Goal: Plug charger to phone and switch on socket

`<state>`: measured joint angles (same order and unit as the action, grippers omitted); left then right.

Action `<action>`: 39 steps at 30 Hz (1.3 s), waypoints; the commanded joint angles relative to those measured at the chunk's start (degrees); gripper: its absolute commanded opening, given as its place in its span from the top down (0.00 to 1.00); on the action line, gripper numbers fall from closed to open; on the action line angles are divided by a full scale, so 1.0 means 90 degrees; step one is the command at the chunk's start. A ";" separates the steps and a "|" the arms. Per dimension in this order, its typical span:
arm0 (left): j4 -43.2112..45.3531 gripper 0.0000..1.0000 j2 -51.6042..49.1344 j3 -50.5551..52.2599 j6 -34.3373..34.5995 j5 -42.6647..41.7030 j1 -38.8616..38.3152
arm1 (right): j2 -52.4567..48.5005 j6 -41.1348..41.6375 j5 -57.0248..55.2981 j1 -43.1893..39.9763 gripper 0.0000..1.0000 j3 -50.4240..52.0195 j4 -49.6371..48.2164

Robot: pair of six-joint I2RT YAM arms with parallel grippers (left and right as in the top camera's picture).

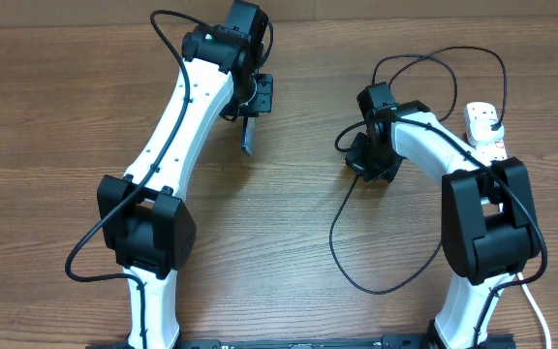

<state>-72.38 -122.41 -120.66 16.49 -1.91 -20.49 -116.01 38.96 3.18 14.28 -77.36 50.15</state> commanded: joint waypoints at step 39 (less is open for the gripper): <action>0.5078 0.96 0.0073 -0.0119 0.2356 -0.9466 0.1064 | 0.2307 -0.3551 0.7803 -0.0369 0.96 -0.0585 -0.0816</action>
<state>-27.16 -122.43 -120.68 36.40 -82.02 -10.00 -96.82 9.15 67.44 9.08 -81.34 44.25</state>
